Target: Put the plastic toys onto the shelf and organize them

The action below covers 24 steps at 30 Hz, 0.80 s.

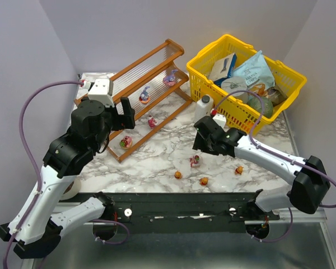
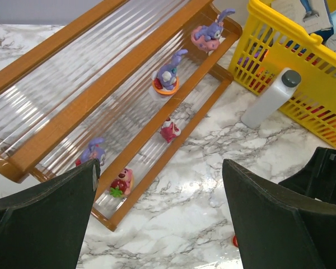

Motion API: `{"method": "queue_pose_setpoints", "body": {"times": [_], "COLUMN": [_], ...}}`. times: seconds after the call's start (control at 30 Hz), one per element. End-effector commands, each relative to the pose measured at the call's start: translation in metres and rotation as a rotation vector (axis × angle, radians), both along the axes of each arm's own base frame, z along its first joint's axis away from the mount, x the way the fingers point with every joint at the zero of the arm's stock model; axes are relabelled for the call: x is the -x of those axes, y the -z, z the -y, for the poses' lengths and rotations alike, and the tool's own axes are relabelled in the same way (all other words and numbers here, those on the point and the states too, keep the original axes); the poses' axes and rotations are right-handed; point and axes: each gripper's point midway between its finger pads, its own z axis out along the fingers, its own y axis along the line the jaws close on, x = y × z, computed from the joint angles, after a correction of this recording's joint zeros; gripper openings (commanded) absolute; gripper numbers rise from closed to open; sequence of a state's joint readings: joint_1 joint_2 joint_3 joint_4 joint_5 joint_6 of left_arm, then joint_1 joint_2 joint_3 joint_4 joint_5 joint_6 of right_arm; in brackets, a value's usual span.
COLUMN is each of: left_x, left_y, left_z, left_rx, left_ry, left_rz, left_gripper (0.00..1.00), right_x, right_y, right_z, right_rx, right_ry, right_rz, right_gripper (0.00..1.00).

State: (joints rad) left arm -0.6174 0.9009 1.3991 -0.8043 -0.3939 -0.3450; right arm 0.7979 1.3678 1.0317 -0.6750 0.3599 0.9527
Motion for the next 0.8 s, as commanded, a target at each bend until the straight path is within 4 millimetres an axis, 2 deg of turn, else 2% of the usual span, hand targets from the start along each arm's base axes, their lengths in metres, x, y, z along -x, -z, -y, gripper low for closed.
{"method": "queue_pose_setpoints", "body": {"times": [0.0,0.27,0.4,0.6,0.77], "left_x": [-0.004,-0.006,-0.006,-0.006,-0.004], "left_y": [-0.005,-0.003,-0.003,0.000,0.000], "left_z": [0.014,0.014,0.012,0.010,0.006], "left_rx": [0.018,-0.007,-0.010,-0.012,-0.012], "left_ry": [0.052,0.057,0.052,0.042,0.027], "left_rz": [0.019,0.019,0.022,0.022,0.028], "left_gripper": [0.99,0.99,0.99,0.99,0.99], "right_x": [0.010,0.003,0.009,0.016,0.020], "right_y": [0.020,0.039,0.044,0.048,0.056], "right_z": [0.003,-0.023,-0.033,-0.044,-0.037], "right_rx": [0.096,0.128,0.107,0.093,0.145], "right_ry": [-0.179,-0.338,-0.401,-0.500,-0.543], "right_rz": [-0.038,-0.102,-0.140,-0.195,-0.224], "right_gripper": [0.67,0.59,0.56,0.42,0.30]}}
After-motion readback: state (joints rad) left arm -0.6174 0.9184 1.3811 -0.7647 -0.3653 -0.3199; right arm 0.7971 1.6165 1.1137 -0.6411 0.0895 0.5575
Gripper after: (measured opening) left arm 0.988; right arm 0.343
